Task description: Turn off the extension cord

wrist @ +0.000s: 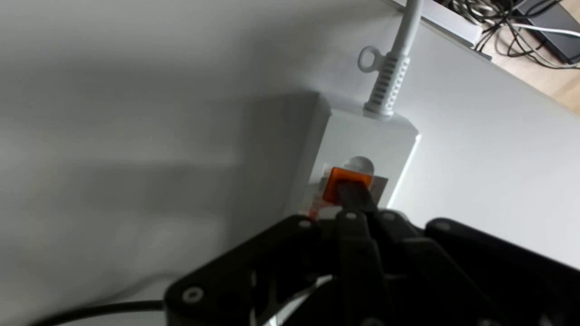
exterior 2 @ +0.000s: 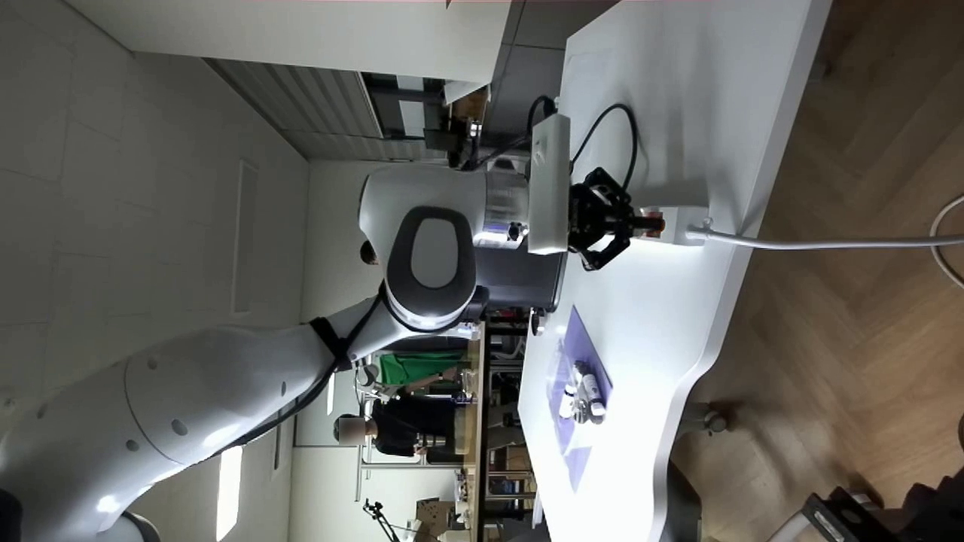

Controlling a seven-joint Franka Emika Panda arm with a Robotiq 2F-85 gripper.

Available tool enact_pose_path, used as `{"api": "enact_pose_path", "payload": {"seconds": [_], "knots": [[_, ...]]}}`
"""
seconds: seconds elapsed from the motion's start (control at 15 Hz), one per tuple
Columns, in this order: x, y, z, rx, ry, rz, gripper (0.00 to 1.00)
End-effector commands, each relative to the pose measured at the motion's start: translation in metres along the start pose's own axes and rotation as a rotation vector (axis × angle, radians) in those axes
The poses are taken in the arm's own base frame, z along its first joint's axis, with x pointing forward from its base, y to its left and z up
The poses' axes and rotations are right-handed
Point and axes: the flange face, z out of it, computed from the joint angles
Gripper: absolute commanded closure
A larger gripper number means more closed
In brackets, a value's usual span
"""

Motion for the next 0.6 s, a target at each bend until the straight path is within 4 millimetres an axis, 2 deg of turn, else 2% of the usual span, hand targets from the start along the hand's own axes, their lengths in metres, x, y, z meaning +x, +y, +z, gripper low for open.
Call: {"api": "enact_pose_path", "payload": {"seconds": [0.0,0.2,0.4,0.53], "knots": [[-0.005,-0.038,0.024,-0.053,-0.041,-0.074,1.0],[0.0,-0.048,0.013,-0.102,-0.023,-0.087,1.0],[0.007,-0.053,-0.008,-0.107,-0.004,-0.065,1.0],[0.015,-0.056,-0.036,-0.09,-0.011,-0.027,1.0]]}}
